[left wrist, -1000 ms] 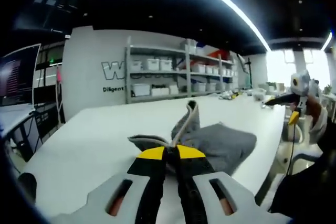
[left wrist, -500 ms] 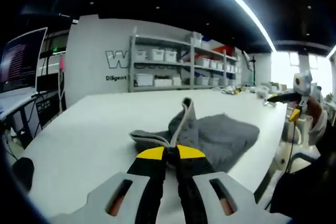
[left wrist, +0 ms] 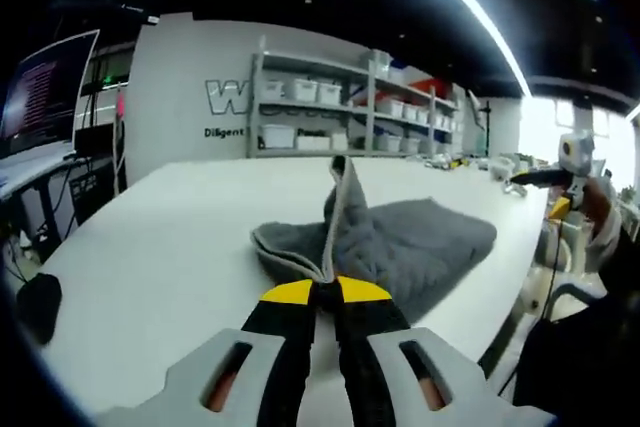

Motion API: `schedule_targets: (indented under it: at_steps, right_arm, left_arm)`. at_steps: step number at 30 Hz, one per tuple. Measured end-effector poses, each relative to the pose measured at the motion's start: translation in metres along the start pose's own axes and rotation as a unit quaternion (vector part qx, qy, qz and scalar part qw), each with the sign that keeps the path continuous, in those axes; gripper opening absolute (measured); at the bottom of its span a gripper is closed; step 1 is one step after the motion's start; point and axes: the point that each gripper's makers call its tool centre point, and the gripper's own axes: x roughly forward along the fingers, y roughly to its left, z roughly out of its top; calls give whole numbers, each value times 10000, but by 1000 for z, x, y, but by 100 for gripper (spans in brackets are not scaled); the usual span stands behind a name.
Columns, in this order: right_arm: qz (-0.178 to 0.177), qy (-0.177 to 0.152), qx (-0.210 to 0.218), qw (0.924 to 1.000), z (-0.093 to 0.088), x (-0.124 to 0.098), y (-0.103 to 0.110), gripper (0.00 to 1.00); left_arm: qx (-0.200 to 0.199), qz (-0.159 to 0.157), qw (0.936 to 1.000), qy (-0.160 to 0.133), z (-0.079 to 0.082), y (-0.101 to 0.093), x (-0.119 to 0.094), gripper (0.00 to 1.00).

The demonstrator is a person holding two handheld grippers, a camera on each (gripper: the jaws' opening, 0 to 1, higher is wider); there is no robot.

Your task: Open the folded towel by lifting each exposed corner and separating the folded layers until the towel lies flat within the target outline without major curled edges

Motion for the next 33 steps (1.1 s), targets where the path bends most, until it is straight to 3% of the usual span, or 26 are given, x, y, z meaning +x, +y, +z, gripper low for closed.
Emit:
schedule_targets:
  at_steps: [21, 33]
  right_arm:
    - [96, 34, -59, 9999, -7, 16, 3, 90]
    - [135, 27, -52, 9999, -8, 20, 4, 87]
  left_arm:
    - [11, -124, 9996, 270, -15, 5, -2, 8]
    - [222, -134, 9994, 250, -16, 11, -10, 16]
